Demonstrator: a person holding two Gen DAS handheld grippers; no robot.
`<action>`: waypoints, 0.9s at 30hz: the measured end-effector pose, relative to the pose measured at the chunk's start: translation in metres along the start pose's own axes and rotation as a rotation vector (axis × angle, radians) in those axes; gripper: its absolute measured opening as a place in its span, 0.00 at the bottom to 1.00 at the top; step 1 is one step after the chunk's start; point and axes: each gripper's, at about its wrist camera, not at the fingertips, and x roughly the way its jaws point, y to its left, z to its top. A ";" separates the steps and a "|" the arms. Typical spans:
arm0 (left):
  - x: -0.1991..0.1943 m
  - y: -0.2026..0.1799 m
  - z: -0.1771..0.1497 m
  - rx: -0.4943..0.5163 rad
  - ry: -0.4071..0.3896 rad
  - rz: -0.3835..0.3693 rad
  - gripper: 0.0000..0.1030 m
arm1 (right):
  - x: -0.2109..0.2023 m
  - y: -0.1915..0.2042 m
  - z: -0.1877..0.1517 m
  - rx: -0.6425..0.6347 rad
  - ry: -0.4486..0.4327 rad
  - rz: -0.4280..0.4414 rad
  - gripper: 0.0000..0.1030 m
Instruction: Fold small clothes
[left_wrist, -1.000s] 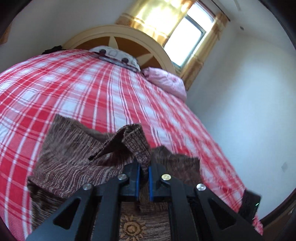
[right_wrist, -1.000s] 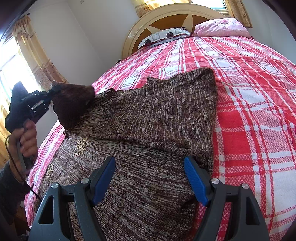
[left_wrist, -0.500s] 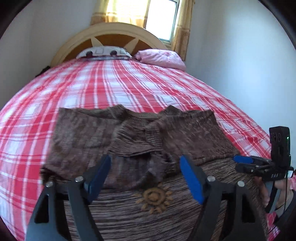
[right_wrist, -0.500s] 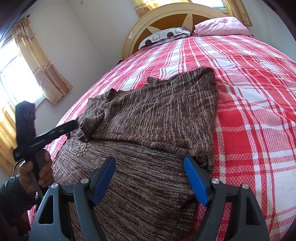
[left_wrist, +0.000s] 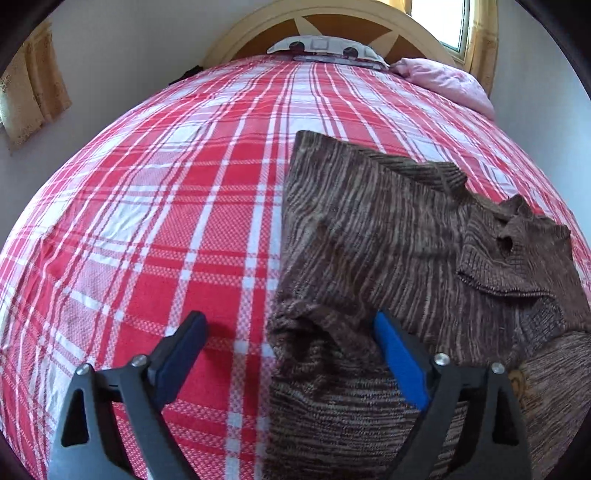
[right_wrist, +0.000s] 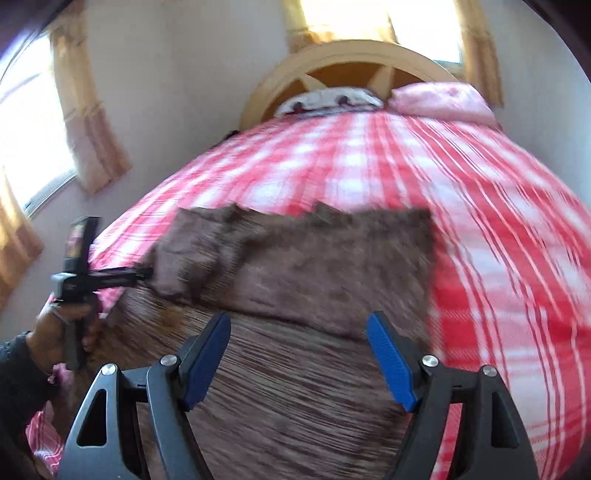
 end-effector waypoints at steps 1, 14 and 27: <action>-0.001 0.000 -0.001 -0.005 -0.003 -0.002 0.93 | 0.005 0.019 0.010 -0.055 0.019 0.004 0.75; 0.000 0.005 -0.007 -0.031 -0.009 -0.011 0.99 | 0.163 0.151 0.035 -0.501 0.290 -0.211 0.54; 0.001 0.006 -0.007 -0.032 -0.010 -0.014 1.00 | 0.158 0.075 0.072 -0.190 0.207 -0.344 0.21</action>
